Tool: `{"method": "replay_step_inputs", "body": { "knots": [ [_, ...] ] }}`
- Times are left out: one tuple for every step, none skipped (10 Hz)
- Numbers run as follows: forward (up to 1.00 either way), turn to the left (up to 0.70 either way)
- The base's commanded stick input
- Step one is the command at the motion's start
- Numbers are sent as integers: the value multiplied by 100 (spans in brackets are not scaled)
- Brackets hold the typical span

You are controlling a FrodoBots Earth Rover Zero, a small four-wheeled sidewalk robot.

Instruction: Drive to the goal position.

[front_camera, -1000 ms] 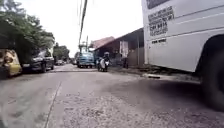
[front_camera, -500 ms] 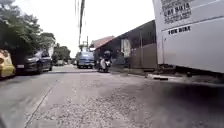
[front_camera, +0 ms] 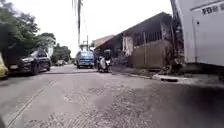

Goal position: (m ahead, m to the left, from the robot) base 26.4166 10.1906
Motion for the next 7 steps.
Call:
{"method": "replay_step_inputs", "body": {
  "knots": [
    [100,0],
    [100,0],
    [100,0],
    [100,0],
    [100,0],
    [100,0],
    [100,0]
  ]
}}
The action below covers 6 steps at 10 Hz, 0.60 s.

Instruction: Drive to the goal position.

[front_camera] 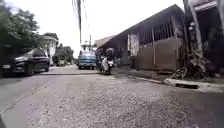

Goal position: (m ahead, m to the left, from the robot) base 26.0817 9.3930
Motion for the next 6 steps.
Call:
{"method": "replay_step_inputs", "body": {
  "knots": [
    [100,0],
    [100,0],
    [100,0],
    [100,0],
    [100,25],
    [100,27]
  ]
}}
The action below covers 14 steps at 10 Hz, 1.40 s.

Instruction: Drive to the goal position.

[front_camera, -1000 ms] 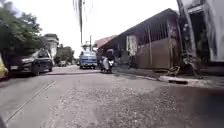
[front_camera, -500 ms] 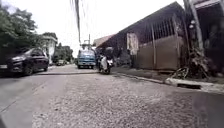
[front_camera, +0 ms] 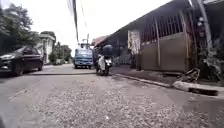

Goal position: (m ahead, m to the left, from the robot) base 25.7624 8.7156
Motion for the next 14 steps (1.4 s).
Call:
{"method": "replay_step_inputs", "body": {
  "knots": [
    [100,27],
    [100,27],
    [100,27],
    [100,27],
    [100,2],
    [100,0],
    [100,0],
    [100,27],
    [100,26],
    [100,7],
    [100,0],
    [100,0],
    [100,0],
    [100,0]
  ]
}}
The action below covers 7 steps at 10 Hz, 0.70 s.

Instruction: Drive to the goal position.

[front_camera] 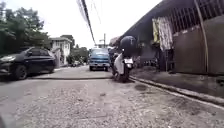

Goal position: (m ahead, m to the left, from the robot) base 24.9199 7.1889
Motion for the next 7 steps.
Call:
{"method": "replay_step_inputs", "body": {
  "knots": [
    [100,0],
    [100,0],
    [100,0],
    [100,7],
    [100,0],
    [100,21],
    [100,27]
  ]
}}
